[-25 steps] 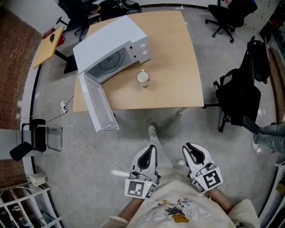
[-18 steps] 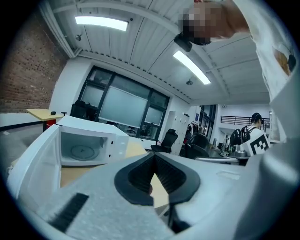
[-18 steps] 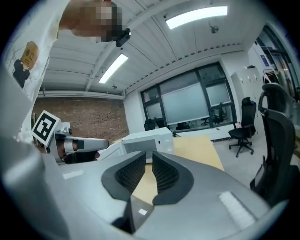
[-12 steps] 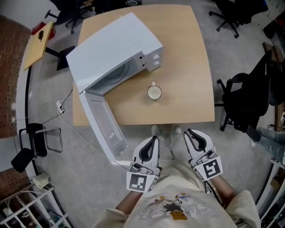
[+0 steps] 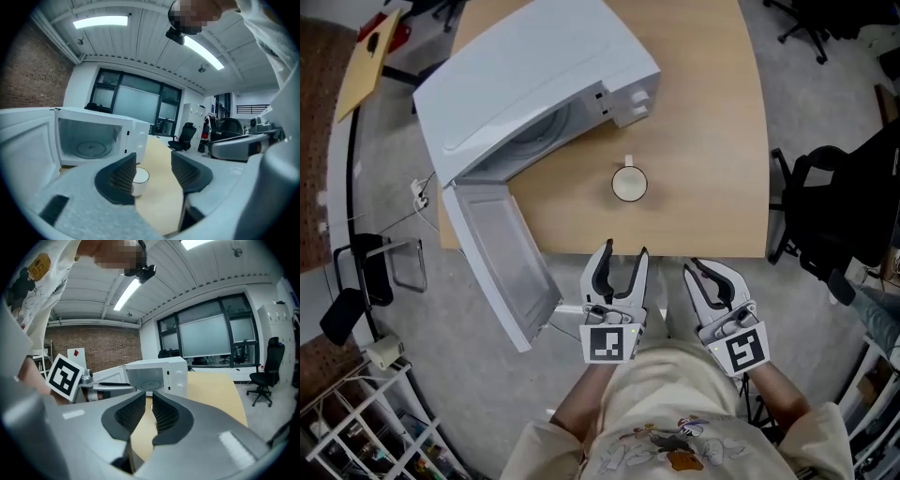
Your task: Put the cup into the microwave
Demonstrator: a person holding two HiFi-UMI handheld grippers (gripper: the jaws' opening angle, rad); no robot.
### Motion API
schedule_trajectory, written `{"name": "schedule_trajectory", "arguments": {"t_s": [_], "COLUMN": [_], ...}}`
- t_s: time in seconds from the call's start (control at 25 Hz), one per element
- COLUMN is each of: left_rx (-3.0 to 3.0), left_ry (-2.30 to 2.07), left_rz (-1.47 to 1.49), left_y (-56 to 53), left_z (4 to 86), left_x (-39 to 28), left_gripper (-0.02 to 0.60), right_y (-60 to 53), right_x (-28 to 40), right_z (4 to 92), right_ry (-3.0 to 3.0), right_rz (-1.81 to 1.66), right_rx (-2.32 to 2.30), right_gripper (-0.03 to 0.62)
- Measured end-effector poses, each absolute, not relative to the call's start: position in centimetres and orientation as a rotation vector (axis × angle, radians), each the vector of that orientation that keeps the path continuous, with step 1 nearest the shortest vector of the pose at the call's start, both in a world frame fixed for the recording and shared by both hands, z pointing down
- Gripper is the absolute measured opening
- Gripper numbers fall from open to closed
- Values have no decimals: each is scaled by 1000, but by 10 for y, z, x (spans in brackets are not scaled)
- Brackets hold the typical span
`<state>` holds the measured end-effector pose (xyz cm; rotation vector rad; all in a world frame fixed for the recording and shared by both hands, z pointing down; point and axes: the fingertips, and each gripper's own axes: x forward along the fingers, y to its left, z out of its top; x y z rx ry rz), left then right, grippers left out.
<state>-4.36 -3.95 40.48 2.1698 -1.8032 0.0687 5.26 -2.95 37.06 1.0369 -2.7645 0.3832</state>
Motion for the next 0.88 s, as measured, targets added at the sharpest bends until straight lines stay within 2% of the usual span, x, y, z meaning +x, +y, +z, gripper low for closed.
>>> {"name": "schedule_trajectory", "arguments": {"t_s": [0.2,0.28,0.48,0.76,0.88], "left_rx": [2091,2109,2145,2137,2116], "left_ry": [-1881,-1874,-1853,-1842,-1905], "left_rz": [156,169,214,272,190], "left_y": [-74,-91,-126,-152,-165], "left_z": [469,489,533,571,568], "left_x": [-55,-54,-48,-41,-48], "left_gripper": [405,443,474,474,465], "right_y": [-37,-39,-41,-36,-36], "right_x": [57,57,60,69,69], "right_z": [402,412,433,450,456], "right_ry": [-2721,-2710,-2685,-2644,-2637], "right_rz": [434,457,501,560,563], "right_rx": [1019,1016,1008,996,983], "right_gripper": [43,43,41,40,40]}}
